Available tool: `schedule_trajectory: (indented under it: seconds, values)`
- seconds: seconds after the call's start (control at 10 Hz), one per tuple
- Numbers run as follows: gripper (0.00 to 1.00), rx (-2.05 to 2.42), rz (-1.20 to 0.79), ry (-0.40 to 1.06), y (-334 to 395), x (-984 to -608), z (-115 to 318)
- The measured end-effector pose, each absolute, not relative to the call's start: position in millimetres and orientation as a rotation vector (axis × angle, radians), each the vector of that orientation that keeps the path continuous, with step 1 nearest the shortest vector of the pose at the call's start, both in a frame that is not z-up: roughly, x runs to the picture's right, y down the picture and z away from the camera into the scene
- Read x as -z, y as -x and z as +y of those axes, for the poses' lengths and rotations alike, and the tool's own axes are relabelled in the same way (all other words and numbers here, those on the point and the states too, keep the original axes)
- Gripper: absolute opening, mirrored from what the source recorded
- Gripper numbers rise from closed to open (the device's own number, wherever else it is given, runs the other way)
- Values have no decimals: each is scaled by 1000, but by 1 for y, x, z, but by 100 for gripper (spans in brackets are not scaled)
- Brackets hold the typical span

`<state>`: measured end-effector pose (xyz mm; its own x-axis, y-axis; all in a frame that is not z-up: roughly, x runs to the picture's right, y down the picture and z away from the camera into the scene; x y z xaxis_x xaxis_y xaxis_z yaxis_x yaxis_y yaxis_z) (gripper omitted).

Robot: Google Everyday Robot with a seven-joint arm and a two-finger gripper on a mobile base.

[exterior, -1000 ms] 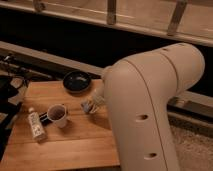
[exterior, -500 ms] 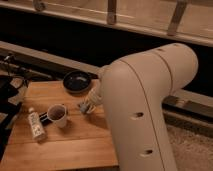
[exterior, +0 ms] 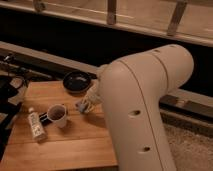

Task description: Wipe the white sponge on the table

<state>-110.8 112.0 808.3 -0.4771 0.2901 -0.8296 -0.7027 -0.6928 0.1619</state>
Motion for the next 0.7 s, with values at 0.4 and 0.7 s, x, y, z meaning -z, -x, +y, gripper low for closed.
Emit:
schedule_trajectory:
  seconds: [0.4, 0.7]
  values:
    - [0, -2165, 660, 1132, 117, -809, 111]
    - [0, -2159, 658, 1152, 116, -807, 111]
